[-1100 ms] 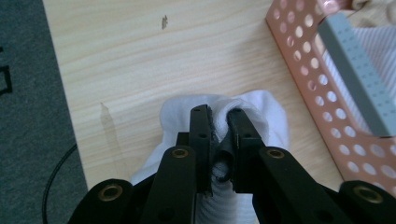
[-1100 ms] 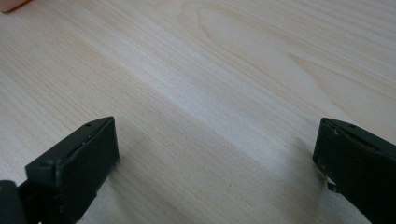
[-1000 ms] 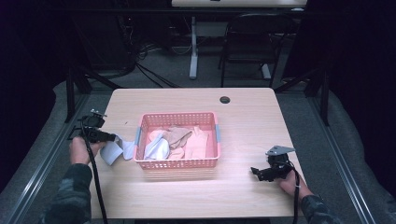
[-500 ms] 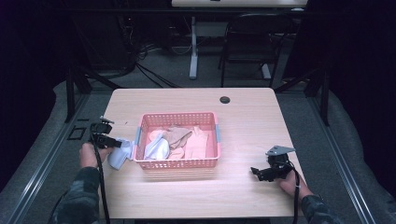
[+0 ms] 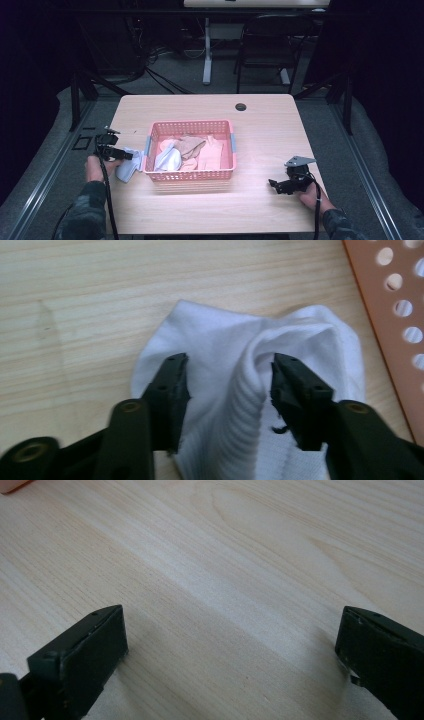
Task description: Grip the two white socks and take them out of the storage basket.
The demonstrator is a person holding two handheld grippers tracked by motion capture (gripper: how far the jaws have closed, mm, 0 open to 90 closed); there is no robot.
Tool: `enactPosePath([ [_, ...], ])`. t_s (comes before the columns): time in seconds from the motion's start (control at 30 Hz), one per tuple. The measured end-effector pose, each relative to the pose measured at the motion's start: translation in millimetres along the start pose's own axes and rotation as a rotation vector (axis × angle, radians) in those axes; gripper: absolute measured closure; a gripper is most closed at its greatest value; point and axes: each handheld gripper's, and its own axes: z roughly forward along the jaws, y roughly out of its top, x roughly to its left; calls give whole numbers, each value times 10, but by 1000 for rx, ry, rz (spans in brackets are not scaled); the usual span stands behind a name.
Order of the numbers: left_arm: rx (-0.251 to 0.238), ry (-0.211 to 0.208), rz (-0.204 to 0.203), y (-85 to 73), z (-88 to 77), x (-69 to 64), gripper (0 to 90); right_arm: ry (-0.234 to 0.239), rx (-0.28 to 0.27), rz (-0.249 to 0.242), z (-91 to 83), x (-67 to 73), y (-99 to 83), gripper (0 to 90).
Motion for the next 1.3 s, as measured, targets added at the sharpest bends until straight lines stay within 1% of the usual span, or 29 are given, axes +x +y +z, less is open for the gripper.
enactPosePath([
  [0.07, -6, 18, 5, -11, -47, 1, 336, 0, 0, 0, 0, 0, 0, 0],
  [0.1, -10, 23, 8, -15, -68, 2, 302, 0, 0, 0, 0, 0, 0, 0],
  [0.17, -23, 18, 13, -28, -147, 8, 250, 0, 0, 0, 0, 0, 0, 0],
  [0.2, -26, 16, 16, -28, -179, 11, 207, 0, 0, 0, 0, 0, 0, 0],
  [0.27, -50, 17, 18, -30, -262, 0, 160, 0, 0, 0, 0, 0, 0, 0],
  [0.43, -101, 29, 52, -18, -493, -69, 120, 0, 0, 0, 0, 0, 0, 0],
  [0.5, -109, 25, 67, -14, -560, -101, 102, 0, 3, 1, -2, 1, 1, 0],
  [0.67, -138, 24, 88, 10, -701, -182, 4, 1, -1, 0, 1, -1, 0, 0],
  [0.77, -155, 19, 106, 32, -781, -238, 0, 1, -1, -1, 1, -2, 0, 0],
  [0.9, -180, 22, 125, 69, -875, -316, 0, -2, -2, 1, -1, 1, -2, 0],
  [1.03, -191, 15, 152, 122, -939, -413, 0, -2, -3, 4, -3, 5, -6, 0],
  [1.17, -204, 2, 169, 164, -970, -508, 0, 2, -5, 4, -3, 6, -7, 0],
  [1.23, -203, 6, 181, 185, -977, -571, 0, -1, -4, 2, -4, 5, -7, 0],
  [1.3, -211, 11, 189, 206, -981, -615, 0, 4, -2, 3, -5, 5, -5, 0],
])
